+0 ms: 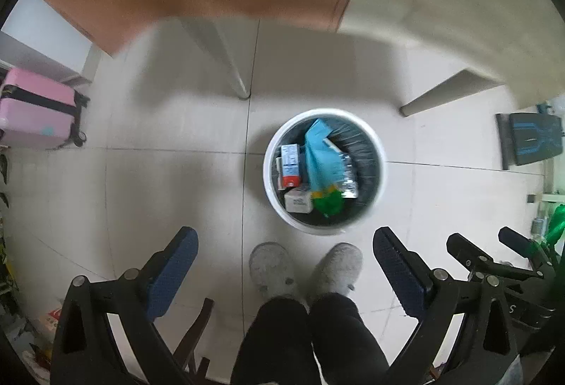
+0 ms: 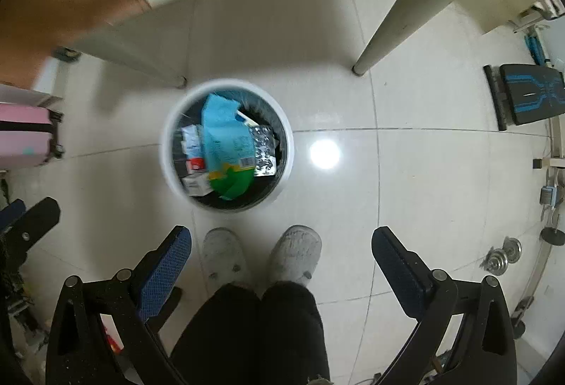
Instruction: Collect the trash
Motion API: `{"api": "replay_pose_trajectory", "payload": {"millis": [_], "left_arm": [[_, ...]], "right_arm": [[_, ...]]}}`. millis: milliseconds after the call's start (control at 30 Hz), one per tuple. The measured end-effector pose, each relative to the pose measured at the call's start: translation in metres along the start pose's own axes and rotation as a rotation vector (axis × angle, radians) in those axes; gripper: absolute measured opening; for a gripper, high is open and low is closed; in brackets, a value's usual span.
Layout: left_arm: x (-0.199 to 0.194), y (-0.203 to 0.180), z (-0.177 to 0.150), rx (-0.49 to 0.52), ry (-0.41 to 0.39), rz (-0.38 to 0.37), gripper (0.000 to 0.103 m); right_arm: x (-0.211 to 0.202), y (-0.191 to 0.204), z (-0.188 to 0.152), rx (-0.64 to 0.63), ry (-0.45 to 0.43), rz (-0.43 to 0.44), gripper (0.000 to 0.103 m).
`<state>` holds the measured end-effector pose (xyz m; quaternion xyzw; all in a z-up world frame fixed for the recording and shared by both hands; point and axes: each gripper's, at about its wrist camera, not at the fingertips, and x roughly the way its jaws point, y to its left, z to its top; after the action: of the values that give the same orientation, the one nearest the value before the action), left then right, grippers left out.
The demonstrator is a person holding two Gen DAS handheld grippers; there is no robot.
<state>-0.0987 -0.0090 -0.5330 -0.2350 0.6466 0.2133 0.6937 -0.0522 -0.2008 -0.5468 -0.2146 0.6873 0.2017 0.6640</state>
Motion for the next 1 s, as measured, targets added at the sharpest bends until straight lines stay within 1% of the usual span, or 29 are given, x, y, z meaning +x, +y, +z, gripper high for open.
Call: {"api": "replay_pose_trajectory", "payload": {"millis": [133, 167, 200, 367, 467, 500, 600, 667, 833, 900, 1000], "left_arm": [[-0.076, -0.008, -0.014, 0.025, -0.037, -0.013, 0.101], [-0.088, -0.009, -0.016, 0.027, -0.043, -0.014, 0.101], [-0.111, -0.01, -0.022, 0.032, -0.05, -0.012, 0.101], [-0.178, -0.01, -0.041, 0.021, -0.073, -0.046, 0.101], [-0.217, -0.009, -0.05, 0.019, -0.098, -0.077, 0.101], [-0.234, -0.008, -0.053, 0.019, -0.111, -0.101, 0.101], [-0.269, -0.008, -0.057, 0.024, -0.139, -0.142, 0.101], [-0.289, -0.009, -0.06, 0.042, -0.159, -0.161, 0.101], [-0.332, -0.008, -0.068, 0.062, -0.192, -0.236, 0.101], [-0.352, -0.009, -0.073, 0.068, -0.206, -0.278, 0.101], [-0.372, -0.011, -0.077, 0.074, -0.228, -0.324, 0.101]], "right_arm": [[-0.088, -0.006, -0.019, 0.008, -0.044, 0.021, 0.103], [-0.11, -0.007, -0.025, 0.01, -0.055, 0.025, 0.103], [-0.13, -0.008, -0.031, 0.015, -0.061, 0.028, 0.103], [-0.221, -0.014, -0.06, 0.031, -0.09, 0.074, 0.103], [-0.264, -0.017, -0.074, 0.032, -0.11, 0.11, 0.103], [-0.28, -0.02, -0.078, 0.031, -0.114, 0.127, 0.103], [-0.321, -0.022, -0.089, 0.024, -0.13, 0.173, 0.103], [-0.348, -0.022, -0.094, 0.009, -0.141, 0.198, 0.103], [-0.408, -0.02, -0.112, -0.026, -0.175, 0.274, 0.103], [-0.429, -0.021, -0.12, -0.029, -0.184, 0.306, 0.103], [-0.457, -0.023, -0.129, -0.041, -0.209, 0.326, 0.103]]}}
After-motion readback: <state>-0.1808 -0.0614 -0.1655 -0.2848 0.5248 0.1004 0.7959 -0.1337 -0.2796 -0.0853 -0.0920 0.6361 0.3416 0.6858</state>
